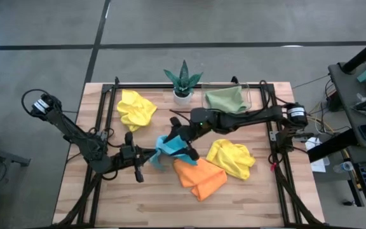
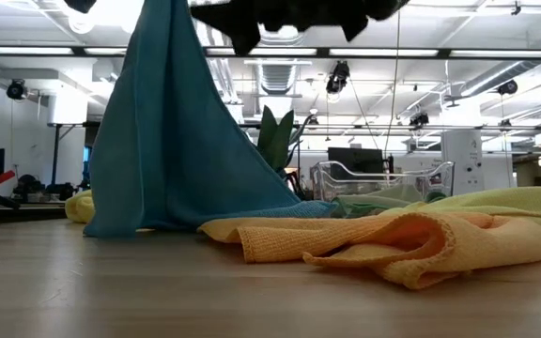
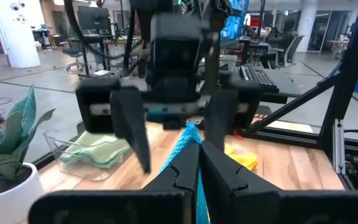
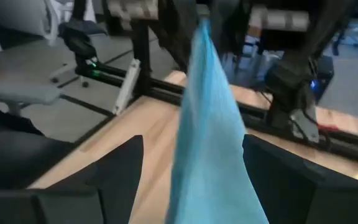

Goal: Fold microfiber towels
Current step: Prepare the blue microfiber towel

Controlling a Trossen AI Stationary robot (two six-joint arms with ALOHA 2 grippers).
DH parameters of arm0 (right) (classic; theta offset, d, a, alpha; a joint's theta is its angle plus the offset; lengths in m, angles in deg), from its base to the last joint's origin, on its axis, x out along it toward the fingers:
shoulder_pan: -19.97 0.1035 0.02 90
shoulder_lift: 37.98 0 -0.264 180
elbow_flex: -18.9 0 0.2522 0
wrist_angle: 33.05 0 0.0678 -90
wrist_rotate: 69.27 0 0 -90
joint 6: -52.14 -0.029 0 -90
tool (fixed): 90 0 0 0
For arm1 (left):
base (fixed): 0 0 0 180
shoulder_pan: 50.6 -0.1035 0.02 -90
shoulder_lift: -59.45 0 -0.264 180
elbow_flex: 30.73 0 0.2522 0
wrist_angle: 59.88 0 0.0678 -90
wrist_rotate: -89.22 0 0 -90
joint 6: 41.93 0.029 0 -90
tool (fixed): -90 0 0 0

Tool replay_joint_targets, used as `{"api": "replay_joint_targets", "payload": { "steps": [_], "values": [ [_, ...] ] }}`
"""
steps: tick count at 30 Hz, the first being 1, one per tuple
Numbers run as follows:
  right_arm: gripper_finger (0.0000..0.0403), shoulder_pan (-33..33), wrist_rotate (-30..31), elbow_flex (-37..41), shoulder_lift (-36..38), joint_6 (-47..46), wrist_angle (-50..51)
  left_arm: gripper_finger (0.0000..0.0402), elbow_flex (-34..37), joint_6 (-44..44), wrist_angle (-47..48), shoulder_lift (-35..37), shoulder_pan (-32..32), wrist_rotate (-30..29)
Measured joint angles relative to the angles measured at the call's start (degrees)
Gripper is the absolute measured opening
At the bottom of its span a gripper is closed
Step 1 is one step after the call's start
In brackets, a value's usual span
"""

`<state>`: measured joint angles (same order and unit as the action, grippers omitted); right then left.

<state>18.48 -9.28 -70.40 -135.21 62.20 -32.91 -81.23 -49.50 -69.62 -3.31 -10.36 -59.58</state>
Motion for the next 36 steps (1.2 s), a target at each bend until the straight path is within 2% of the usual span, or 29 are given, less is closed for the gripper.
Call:
{"api": "replay_joint_targets", "payload": {
  "steps": [5, 10, 14, 17, 23, 28, 31, 36],
  "values": [
    [0.0250, 1.78, 0.11, -3.94, 1.61, 4.07, 10.82, 0.0000, 0.66, -1.09, 0.18, 0.00, 0.00, 0.00],
    [0.0240, 3.14, -0.01, -6.05, 3.53, 3.69, 17.58, 0.0000, 0.66, -1.20, 0.17, 0.00, 0.01, 0.02],
    [0.0238, 4.47, 2.25, -6.06, 3.41, 1.30, 18.05, 0.0000, 0.66, -1.61, 0.08, -0.27, 0.01, 0.00],
    [0.0238, 5.87, 10.06, -5.15, 2.78, 1.20, 15.87, 0.0000, 0.66, -2.34, 0.10, -1.49, 0.01, 0.06],
    [0.0237, 7.26, 19.09, -4.54, -0.72, 2.13, 8.93, 0.0000, 0.75, -2.65, -1.22, -5.37, 0.01, 0.24],
    [0.0236, 7.26, 19.50, -4.82, -1.96, 2.96, 7.35, 0.0000, 0.75, -2.55, -5.39, -7.41, 0.01, 4.29],
    [0.0223, 8.05, 19.32, -4.66, -2.92, 5.33, 7.76, 0.0000, 0.71, -2.63, -5.60, -8.25, 0.08, 4.53],
    [0.0158, 9.27, 18.70, -4.71, -3.08, 8.09, 7.21, 0.0000, 0.62, -2.67, -6.26, -8.41, 0.05, 4.57]
  ]
}}
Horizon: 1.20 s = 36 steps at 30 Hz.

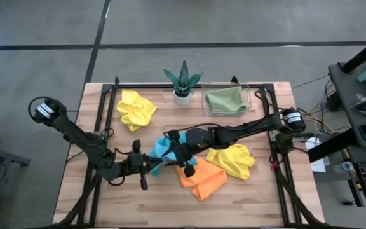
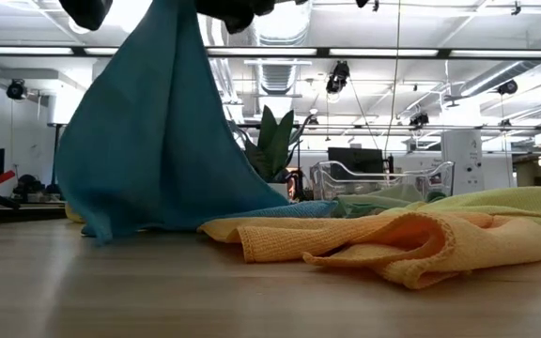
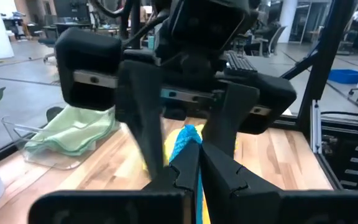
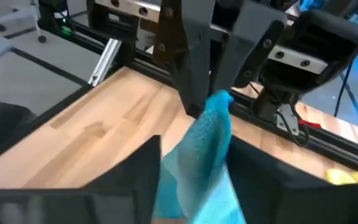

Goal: Fold microfiber towels
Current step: Prepare the blue microfiber towel

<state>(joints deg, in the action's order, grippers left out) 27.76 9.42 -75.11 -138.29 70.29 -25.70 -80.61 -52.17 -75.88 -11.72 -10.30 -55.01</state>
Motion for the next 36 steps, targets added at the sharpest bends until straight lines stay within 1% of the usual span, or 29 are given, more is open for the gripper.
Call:
{"api": "replay_joint_targets", "payload": {
  "steps": [2, 5, 6, 7, 10, 12, 14, 17, 19, 22, 26, 28, 31, 36],
  "values": [
    [0.0116, 0.20, 0.35, 0.00, -0.01, 0.39, 0.14, 0.0000, 0.00, 0.02, -0.24, 0.00, 0.00, 0.00],
    [0.0038, 0.33, 0.43, 0.00, -0.04, 1.02, 0.11, 0.0000, 0.00, 0.05, -0.25, 0.02, -0.04, 0.00],
    [0.0024, 0.42, 0.41, 0.00, -0.04, 1.24, 0.09, 0.0000, 0.00, 0.07, -0.26, 0.02, -0.04, 0.00],
    [0.0019, 0.43, 0.41, 0.00, -0.04, 1.27, 0.08, 0.0000, 0.00, 0.07, -0.24, 0.04, -0.06, 0.00],
    [0.0010, 0.46, 0.42, 0.00, -0.04, 1.05, 0.15, 0.0001, 0.00, 0.07, 0.14, 0.05, -0.07, 0.02],
    [0.0009, 0.44, 0.70, 0.00, -0.04, 0.77, 0.15, 0.0009, 0.00, 0.08, 0.56, 0.34, 0.11, 0.07],
    [0.0009, 0.42, 1.05, 0.00, -0.04, 0.42, 0.15, 0.0028, 0.00, 0.09, 1.29, 1.02, 0.58, 0.05],
    [0.0009, 0.46, 1.04, 0.00, -0.04, -0.15, 0.21, 0.0071, -0.02, -1.03, 4.77, 1.53, 1.19, 0.37],
    [0.0009, 0.46, 1.20, 0.08, -0.04, -0.24, 0.29, 0.0105, -0.02, -4.35, 8.29, 1.51, 1.45, 0.46],
    [0.0009, 0.47, 4.37, 0.28, -0.04, -1.24, 0.87, 0.0154, -0.02, -10.91, 14.67, 1.35, 1.87, 1.51],
    [0.0009, 0.42, 5.79, 0.54, 0.02, -2.08, 1.88, 0.0203, -0.02, -22.39, 24.20, 1.31, 2.03, 6.02],
    [0.0009, 0.45, 5.95, 0.60, 0.04, -2.39, 1.77, 0.0217, -0.02, -29.23, 28.86, 0.79, 2.03, 7.27],
    [0.0009, 0.48, 6.84, 0.61, 0.10, -2.59, 1.61, 0.0225, -0.02, -37.15, 34.12, -1.00, 2.14, 8.38],
    [0.0009, 0.44, 7.06, 0.63, 0.11, -3.15, 1.42, 0.0226, -0.02, -43.29, 34.12, -6.99, 2.12, 12.28]
  ]
}}
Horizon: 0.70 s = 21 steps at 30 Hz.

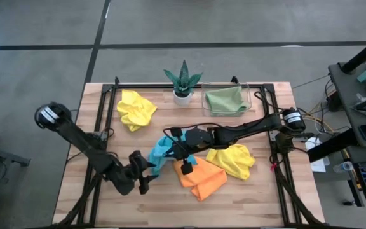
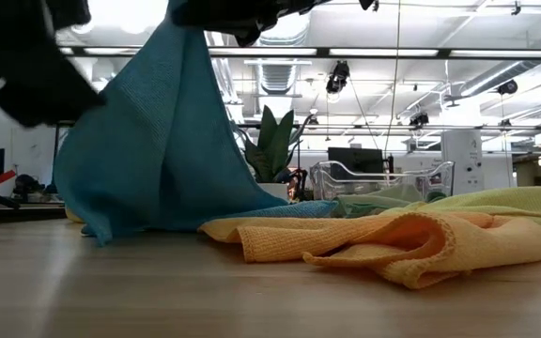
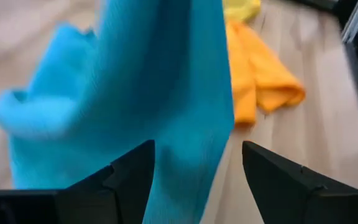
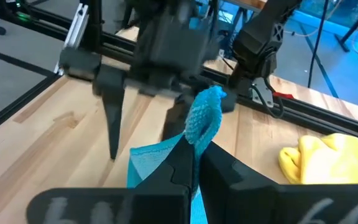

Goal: Fold microfiber towels
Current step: Prepare the blue microfiber towel

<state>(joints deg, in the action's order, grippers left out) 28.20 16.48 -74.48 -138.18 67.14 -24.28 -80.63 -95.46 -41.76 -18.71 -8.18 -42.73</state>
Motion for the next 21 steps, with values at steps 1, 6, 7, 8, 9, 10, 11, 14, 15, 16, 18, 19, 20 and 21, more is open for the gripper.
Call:
{"api": "replay_joint_targets", "payload": {
  "steps": [1, 6, 7, 8, 9, 10, 11, 14, 15, 16, 18, 19, 20, 21],
  "values": [
    [0.0009, 0.00, -0.02, 0.00, 0.00, 0.02, -0.02, 0.0226, -0.04, -1.40, 0.23, -1.46, 0.00, 0.40],
    [0.0009, 0.02, -0.04, 0.00, 0.00, 0.01, -0.02, 0.0225, -0.58, -6.02, 1.14, -8.28, -0.53, 0.83],
    [0.0009, 0.02, -0.04, 0.00, 0.00, 0.05, -0.02, 0.0222, -0.76, -6.62, 1.13, -9.39, -0.82, 0.62],
    [0.0009, 0.02, -0.04, 0.00, 0.00, 0.21, -0.02, 0.0216, -0.95, -7.40, 1.15, -10.39, -1.07, 0.24],
    [0.0009, 0.02, -0.04, 0.00, 0.00, 0.45, -0.02, 0.0207, -1.15, -7.66, 1.16, -11.16, -1.30, 0.02],
    [0.0009, 0.02, -0.04, 0.00, 0.04, 0.48, 0.00, 0.0194, -1.50, -7.65, 1.23, -11.93, -1.53, -0.04],
    [0.0009, 0.02, -0.04, 0.00, 0.15, 0.46, 0.08, 0.0177, -1.92, -7.59, 1.20, -12.54, -1.66, -0.09],
    [0.0009, 0.00, -0.06, -0.09, 0.35, 0.63, 0.42, 0.0099, -2.69, -7.01, 1.57, -12.93, -1.86, -0.33],
    [0.0009, 0.00, -0.07, -0.13, 0.37, 0.63, 0.37, 0.0064, -2.73, -6.79, 1.93, -12.61, -1.86, -0.31],
    [0.0009, 0.01, -0.07, -0.13, 0.38, 0.78, 0.42, 0.0035, -2.78, -6.57, 2.30, -12.29, -1.86, -0.33],
    [0.0008, 0.02, -0.09, -0.13, 0.39, 1.32, 0.46, 0.0012, -2.83, -6.14, 2.27, -11.25, -1.86, -0.38],
    [0.0008, 0.02, -0.09, -0.13, 0.39, 1.57, 0.49, 0.0008, -2.91, -5.96, 2.35, -10.51, -1.86, -0.39],
    [0.0008, 0.02, -0.09, -0.13, 0.43, 2.00, 0.47, 0.0004, -3.19, -5.43, 2.47, -9.68, -1.86, -0.42],
    [0.0008, 0.02, -0.09, -0.13, 0.66, 2.48, 0.64, 0.0002, -3.66, -4.38, 2.47, -8.79, -1.86, -0.42]
  ]
}}
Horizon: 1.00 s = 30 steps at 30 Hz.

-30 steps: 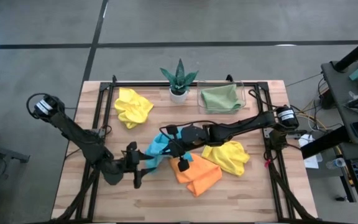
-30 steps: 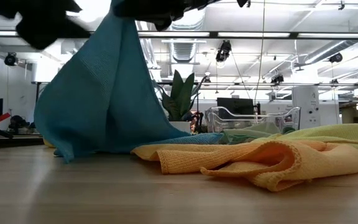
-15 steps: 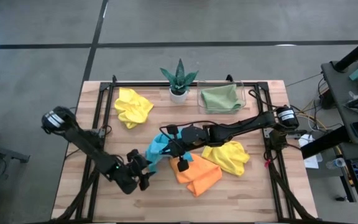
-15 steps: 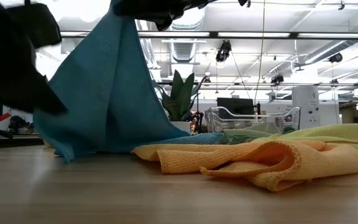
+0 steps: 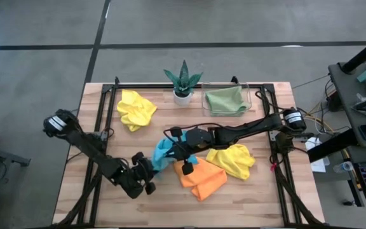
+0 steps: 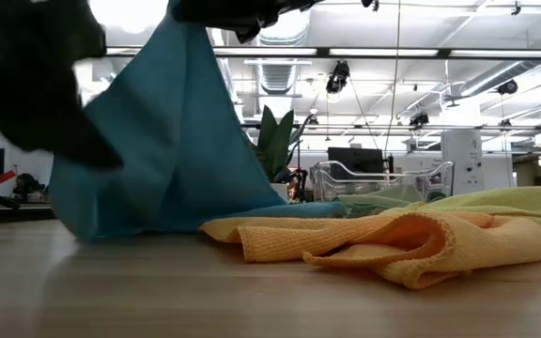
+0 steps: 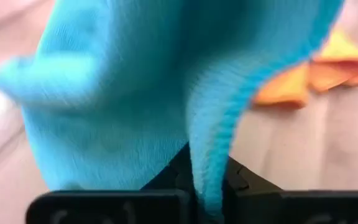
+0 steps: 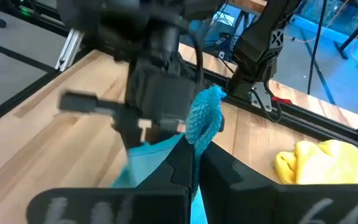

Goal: Fold microfiber towels
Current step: Prepare the blue microfiber towel

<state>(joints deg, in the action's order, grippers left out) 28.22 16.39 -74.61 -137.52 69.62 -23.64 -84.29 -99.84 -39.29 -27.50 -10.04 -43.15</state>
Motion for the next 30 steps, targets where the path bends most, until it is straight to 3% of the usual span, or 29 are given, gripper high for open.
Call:
{"api": "replay_joint_targets", "payload": {
  "steps": [13, 22, 30],
  "values": [
    [0.0008, -1.31, -0.07, -0.46, 8.55, 7.62, 3.18, 0.0000, -7.70, 26.95, 0.36, 21.33, -0.09, -0.88],
    [0.0008, -5.46, -0.02, -0.55, 12.98, 7.76, 2.30, 0.0000, -7.55, 37.18, 0.37, 37.24, -0.18, -3.08],
    [0.0008, -10.43, -0.18, -1.77, 13.24, 8.10, 2.04, 0.0000, -7.51, 42.44, 1.87, 45.65, -0.48, -3.29]
  ]
}}
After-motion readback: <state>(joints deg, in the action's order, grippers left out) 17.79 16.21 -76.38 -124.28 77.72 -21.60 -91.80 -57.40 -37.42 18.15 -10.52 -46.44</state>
